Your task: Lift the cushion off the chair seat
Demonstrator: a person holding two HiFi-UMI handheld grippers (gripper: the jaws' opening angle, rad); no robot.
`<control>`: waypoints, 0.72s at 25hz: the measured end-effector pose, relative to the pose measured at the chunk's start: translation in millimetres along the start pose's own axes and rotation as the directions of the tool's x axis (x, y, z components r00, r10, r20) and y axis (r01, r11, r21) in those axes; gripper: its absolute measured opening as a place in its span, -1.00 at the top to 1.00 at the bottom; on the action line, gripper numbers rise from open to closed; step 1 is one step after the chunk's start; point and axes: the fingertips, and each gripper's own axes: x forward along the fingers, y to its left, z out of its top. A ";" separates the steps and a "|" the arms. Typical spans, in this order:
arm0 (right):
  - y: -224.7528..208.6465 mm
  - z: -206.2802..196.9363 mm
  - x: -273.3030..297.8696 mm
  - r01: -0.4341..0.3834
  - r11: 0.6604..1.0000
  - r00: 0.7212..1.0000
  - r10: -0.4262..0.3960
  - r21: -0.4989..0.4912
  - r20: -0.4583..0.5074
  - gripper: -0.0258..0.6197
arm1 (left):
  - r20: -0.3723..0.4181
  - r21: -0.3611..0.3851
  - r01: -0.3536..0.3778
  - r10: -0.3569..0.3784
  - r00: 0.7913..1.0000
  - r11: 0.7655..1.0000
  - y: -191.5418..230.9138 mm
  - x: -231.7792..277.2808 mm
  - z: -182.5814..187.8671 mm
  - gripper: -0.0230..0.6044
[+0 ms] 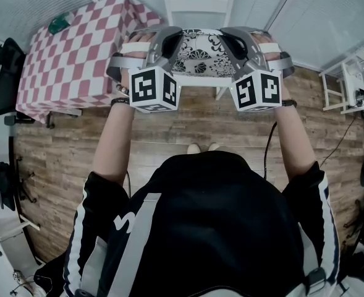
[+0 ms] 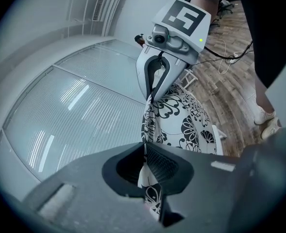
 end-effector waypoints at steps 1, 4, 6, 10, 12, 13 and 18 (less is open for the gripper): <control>0.3 -0.2 -0.1 0.000 1.000 1.000 0.000 0.001 0.000 0.90 | 0.002 -0.001 0.000 0.000 1.000 1.000 -0.3 0.0 0.1 0.87; 0.2 -0.2 -0.3 0.003 1.000 1.000 -0.003 0.004 -0.001 0.90 | 0.006 -0.005 -0.004 0.004 1.000 1.000 0.8 0.1 0.1 0.87; 1.0 -0.7 -0.7 0.004 1.000 1.000 -0.004 0.006 -0.002 0.90 | 0.006 -0.002 -0.005 0.005 1.000 1.000 0.8 0.4 0.5 0.87; 3.3 -1.7 -1.9 0.001 1.000 1.000 -0.001 0.012 -0.003 0.90 | 0.008 -0.003 -0.004 0.004 1.000 1.000 -0.9 0.6 1.3 0.87; 3.7 -1.8 -2.5 0.002 1.000 1.000 -0.002 0.014 -0.007 0.90 | 0.009 -0.003 -0.001 0.001 1.000 1.000 -1.7 0.4 1.7 0.87; 3.8 -1.8 -2.8 0.002 1.000 1.000 -0.002 0.016 -0.008 0.90 | 0.010 -0.002 0.001 -0.001 1.000 1.000 -2.1 0.3 1.9 0.87; 6.6 -2.1 -3.9 -0.002 1.000 1.000 0.003 0.023 -0.010 0.90 | 0.009 -0.003 0.004 -0.004 1.000 1.000 -5.1 -0.6 2.3 0.87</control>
